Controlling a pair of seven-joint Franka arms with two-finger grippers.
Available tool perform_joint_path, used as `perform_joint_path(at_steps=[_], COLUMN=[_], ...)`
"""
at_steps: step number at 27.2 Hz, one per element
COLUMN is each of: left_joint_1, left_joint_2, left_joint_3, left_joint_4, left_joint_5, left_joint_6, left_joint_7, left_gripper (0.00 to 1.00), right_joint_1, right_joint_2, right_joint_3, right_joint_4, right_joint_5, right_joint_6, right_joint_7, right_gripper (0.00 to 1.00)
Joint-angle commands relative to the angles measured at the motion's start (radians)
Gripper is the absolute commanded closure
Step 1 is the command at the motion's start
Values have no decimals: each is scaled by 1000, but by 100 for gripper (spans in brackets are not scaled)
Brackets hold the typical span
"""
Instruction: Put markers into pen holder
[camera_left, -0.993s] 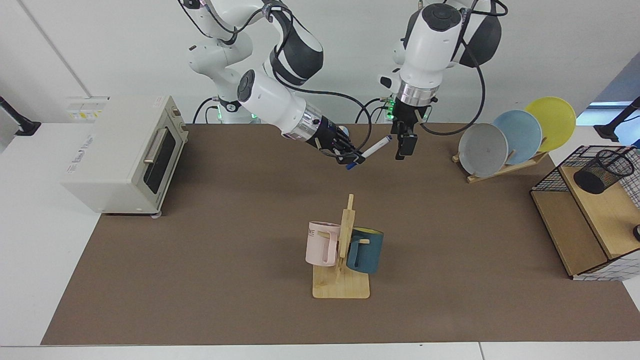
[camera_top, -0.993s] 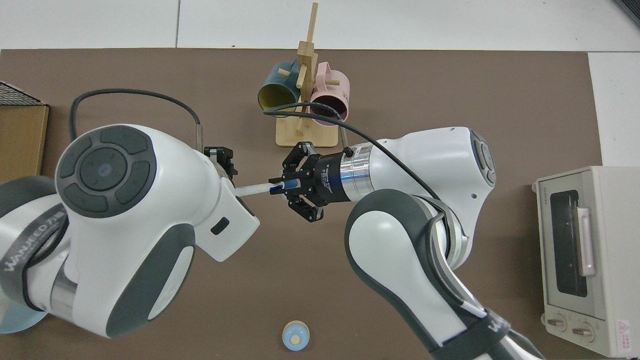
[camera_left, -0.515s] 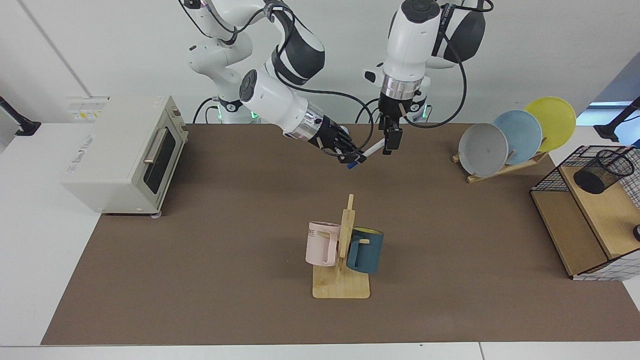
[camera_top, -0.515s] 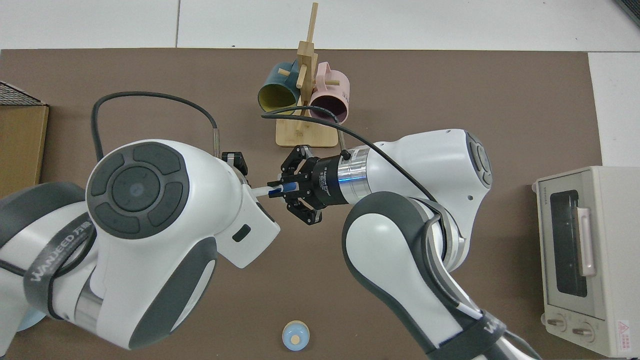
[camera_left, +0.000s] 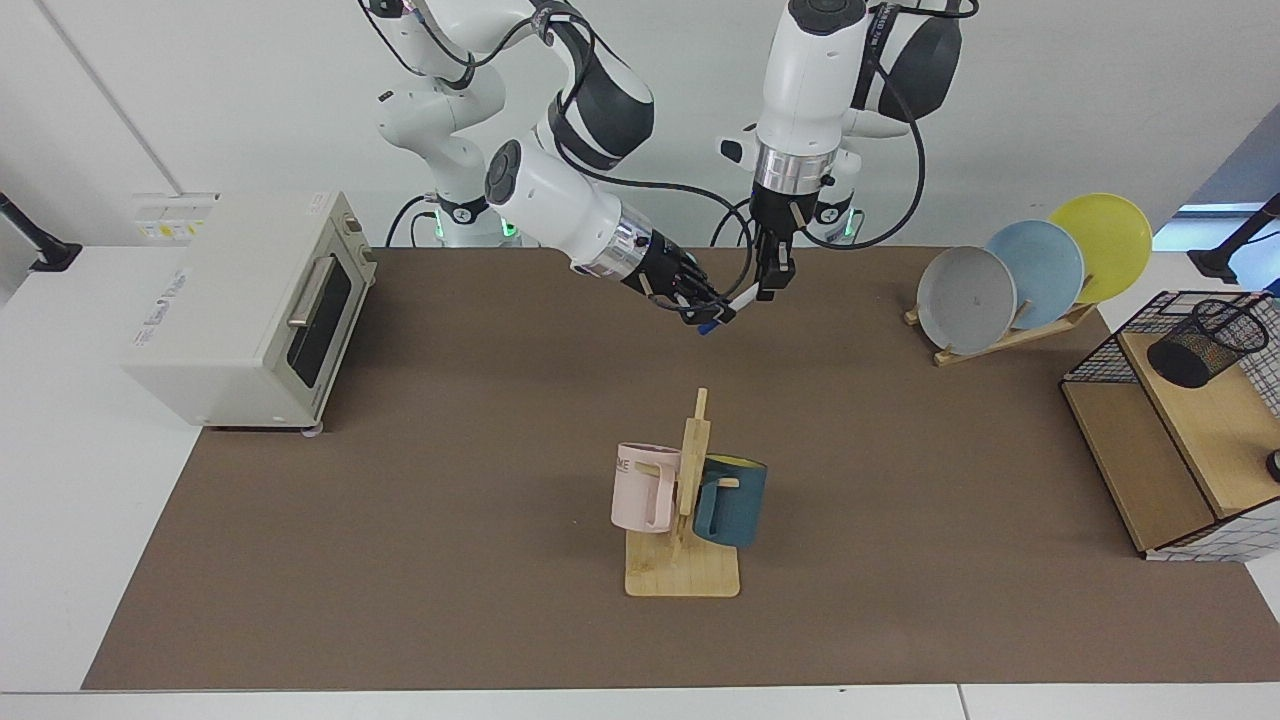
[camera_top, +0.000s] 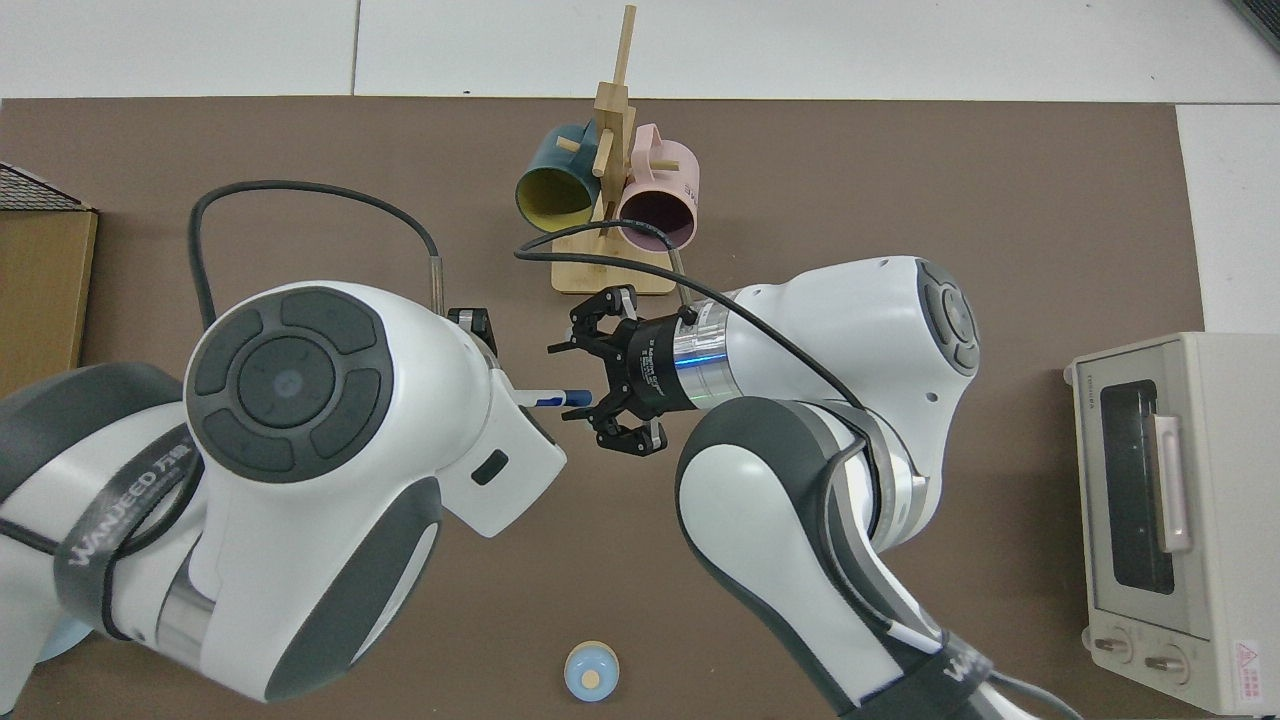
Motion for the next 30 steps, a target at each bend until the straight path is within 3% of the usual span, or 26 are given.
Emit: perform_joint_path(at_steps=[1,5,9,11,21,27,30], left_joint_1=[0,0,0,0,1,1,3], left_joint_2=[-3,-5,-5,-5,-6,-3,-1], left_joint_3=[23,74,143,174,342,444,465], left_joint_4=[11,9,8,7,0,0,1], left_joint_5=[2,2,4,2,13,151,246], left_joint_6=[-47,-96,-136,-145,-189,-159,-122], left_joint_7=[-2,1,6,6,63,93,95], left_gripper=[100,100,100,100,100,100,100], right_joint_1=[-12,-20,-40,-55,-253,-315,-338], right_joint_2=[-10,-28,-49,-65,-146,-181,-197], right_joint_3=[-4,-13,-13,-13,-14,-14,-16], right_joint_4=[-7,-9,-9,-9,-9,-7,-7], right_joint_5=[-99,-211,-442,-512,-555,-732,-777], right_joint_6=[-43,-123,-229,-266,-412,-433,-441], right_joint_7=[-64,-142,-237,-288,-660,-904,-1033], right_gripper=[0,0,0,0,0,0,0])
